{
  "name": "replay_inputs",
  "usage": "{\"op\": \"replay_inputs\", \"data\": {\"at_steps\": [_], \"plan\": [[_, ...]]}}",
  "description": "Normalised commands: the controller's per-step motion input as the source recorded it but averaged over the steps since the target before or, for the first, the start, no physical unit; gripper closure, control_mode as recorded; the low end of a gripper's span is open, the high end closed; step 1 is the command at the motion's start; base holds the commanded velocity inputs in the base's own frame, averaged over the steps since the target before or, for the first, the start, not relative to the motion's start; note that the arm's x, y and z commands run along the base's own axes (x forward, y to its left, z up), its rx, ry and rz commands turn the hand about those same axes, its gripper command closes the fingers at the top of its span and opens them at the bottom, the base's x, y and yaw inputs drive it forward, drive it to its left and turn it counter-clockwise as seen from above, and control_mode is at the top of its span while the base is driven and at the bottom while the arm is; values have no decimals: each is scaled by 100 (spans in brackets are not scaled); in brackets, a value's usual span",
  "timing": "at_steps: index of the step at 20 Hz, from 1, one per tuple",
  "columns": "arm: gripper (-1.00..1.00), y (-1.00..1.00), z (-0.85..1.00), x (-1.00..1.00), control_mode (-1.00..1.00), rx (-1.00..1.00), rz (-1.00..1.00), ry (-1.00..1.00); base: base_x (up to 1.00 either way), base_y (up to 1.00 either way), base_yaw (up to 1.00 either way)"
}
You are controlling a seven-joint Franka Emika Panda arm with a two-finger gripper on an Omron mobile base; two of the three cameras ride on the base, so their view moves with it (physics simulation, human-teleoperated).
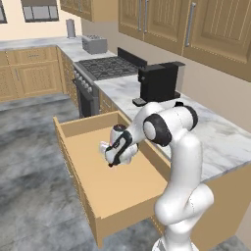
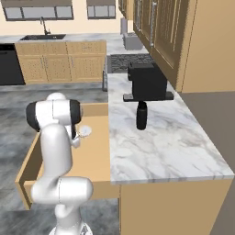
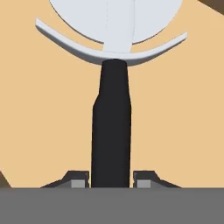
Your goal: Pick the pizza cutter from the drawer and place it on the counter.
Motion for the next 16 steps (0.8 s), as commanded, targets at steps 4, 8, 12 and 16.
{"op": "replay_inputs", "data": {"at_steps": [4, 8, 12, 16], "plan": [[100, -5, 100, -26, -100, 0, 19, -42, 0, 0, 0], [100, -34, 100, -19, -100, 0, 14, -35, 0, 0, 0], [100, -43, 100, -22, -100, 0, 1, -21, 0, 0, 0], [100, -42, 100, -37, -100, 0, 0, 2, 0, 0, 0]]}}
